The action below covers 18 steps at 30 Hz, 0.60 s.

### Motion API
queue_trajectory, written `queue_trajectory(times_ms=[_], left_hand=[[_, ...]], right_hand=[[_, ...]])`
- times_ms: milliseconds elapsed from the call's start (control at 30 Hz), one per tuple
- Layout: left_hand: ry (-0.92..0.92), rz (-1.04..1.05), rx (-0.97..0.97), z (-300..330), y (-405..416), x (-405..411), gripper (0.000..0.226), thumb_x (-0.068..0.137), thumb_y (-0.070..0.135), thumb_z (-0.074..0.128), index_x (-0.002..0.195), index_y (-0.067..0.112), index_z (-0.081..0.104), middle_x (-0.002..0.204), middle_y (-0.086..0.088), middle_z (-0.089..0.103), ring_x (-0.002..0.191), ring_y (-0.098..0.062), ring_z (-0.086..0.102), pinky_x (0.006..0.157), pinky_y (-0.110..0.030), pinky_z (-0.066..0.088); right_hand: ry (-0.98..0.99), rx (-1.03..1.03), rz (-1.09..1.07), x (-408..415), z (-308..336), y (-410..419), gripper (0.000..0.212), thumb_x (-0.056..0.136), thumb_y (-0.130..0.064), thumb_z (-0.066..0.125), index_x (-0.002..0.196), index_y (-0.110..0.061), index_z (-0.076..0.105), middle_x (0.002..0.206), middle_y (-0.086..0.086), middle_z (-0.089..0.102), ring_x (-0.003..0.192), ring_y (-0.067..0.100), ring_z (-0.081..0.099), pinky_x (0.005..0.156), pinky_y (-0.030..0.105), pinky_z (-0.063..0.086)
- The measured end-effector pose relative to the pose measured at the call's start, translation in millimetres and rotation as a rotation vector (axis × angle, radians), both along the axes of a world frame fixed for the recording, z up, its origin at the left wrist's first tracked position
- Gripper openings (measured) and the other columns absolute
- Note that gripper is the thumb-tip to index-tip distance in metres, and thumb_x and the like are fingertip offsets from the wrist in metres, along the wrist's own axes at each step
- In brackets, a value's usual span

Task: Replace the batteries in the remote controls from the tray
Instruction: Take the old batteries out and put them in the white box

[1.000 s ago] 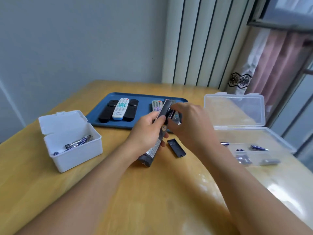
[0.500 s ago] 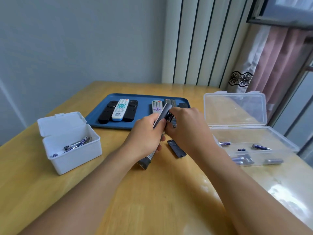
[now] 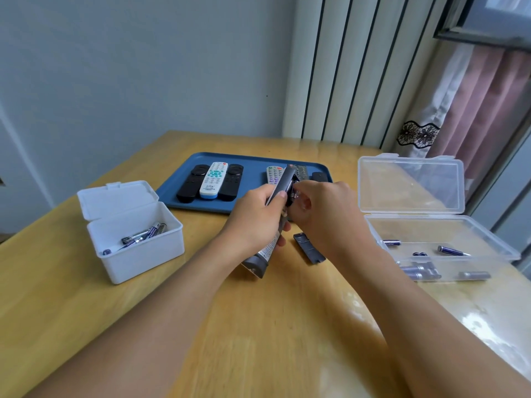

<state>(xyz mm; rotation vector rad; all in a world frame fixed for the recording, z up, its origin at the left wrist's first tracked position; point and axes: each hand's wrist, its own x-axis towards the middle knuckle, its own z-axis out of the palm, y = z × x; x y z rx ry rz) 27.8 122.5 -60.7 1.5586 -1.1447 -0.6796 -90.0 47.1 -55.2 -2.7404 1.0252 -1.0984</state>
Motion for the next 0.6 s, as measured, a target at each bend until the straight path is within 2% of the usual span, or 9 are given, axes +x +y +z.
queue_trajectory(times_ms=[100,200,300,333,400,467,533,600], left_hand=[[0.088,-0.018,0.031,-0.7,0.1,0.4,0.028,0.106,0.033,0.041,0.101,0.015,0.062,0.076,-0.016,0.069,0.054,-0.031,0.063,0.050,-0.036,0.055],[0.182,-0.045,0.068,-0.6,1.7,1.6,0.030,0.107,0.031,0.041,0.104,0.009,0.061,0.078,-0.017,0.068,0.057,-0.030,0.063,0.049,-0.033,0.054],[0.257,-0.048,0.080,-2.1,0.5,3.9,0.030,0.107,0.030,0.042,0.108,0.008,0.061,0.081,-0.019,0.067,0.058,-0.029,0.062,0.049,-0.031,0.054],[0.288,-0.049,0.081,-1.6,0.8,4.4,0.030,0.106,0.031,0.042,0.109,0.008,0.061,0.082,-0.020,0.068,0.058,-0.029,0.062,0.049,-0.032,0.054],[0.352,-0.045,0.082,-1.2,0.3,5.6,0.029,0.106,0.032,0.044,0.111,0.009,0.061,0.085,-0.021,0.069,0.057,-0.029,0.063,0.052,-0.033,0.054],[0.405,-0.022,0.102,-0.7,1.2,6.1,0.029,0.106,0.032,0.043,0.112,0.009,0.060,0.086,-0.021,0.071,0.058,-0.029,0.065,0.054,-0.033,0.054],[0.497,-0.005,0.130,1.7,4.5,7.0,0.030,0.107,0.031,0.041,0.113,0.007,0.058,0.083,-0.020,0.071,0.058,-0.029,0.064,0.056,-0.033,0.054],[0.561,0.028,0.152,5.4,8.8,9.6,0.029,0.107,0.028,0.040,0.109,0.004,0.057,0.075,-0.016,0.071,0.056,-0.026,0.063,0.055,-0.032,0.055]], right_hand=[[-0.095,0.117,0.090,-3.2,0.5,5.8,0.017,0.086,-0.009,0.059,0.089,-0.018,0.073,0.057,-0.010,0.064,0.059,0.006,0.061,0.053,0.018,0.046],[-0.140,0.206,0.150,-4.7,0.4,7.2,0.021,0.085,-0.006,0.060,0.087,-0.019,0.076,0.059,-0.009,0.066,0.065,-0.001,0.063,0.056,0.010,0.044],[-0.142,0.266,0.155,-2.2,-3.1,2.8,0.017,0.086,-0.011,0.065,0.087,-0.022,0.077,0.062,-0.009,0.068,0.062,0.004,0.065,0.057,0.010,0.045],[-0.167,0.297,0.145,-1.5,-5.1,-0.7,0.014,0.087,-0.013,0.067,0.089,-0.023,0.077,0.065,-0.008,0.069,0.062,0.005,0.066,0.059,0.013,0.048],[-0.264,0.380,0.127,-1.9,-7.4,-5.6,0.012,0.088,-0.014,0.069,0.091,-0.024,0.076,0.070,-0.004,0.070,0.066,0.012,0.069,0.065,0.033,0.058],[-0.380,0.426,0.137,-2.4,-3.2,-1.6,0.017,0.086,-0.011,0.065,0.089,-0.024,0.075,0.070,-0.001,0.071,0.068,0.019,0.070,0.068,0.045,0.060],[-0.450,0.452,0.218,-1.0,11.2,11.1,0.022,0.086,-0.005,0.060,0.088,-0.021,0.074,0.070,0.003,0.071,0.068,0.022,0.070,0.071,0.048,0.060],[-0.376,0.532,0.392,5.2,31.2,27.9,0.020,0.088,0.002,0.060,0.091,-0.013,0.071,0.073,0.008,0.072,0.069,0.027,0.070,0.073,0.049,0.060]])
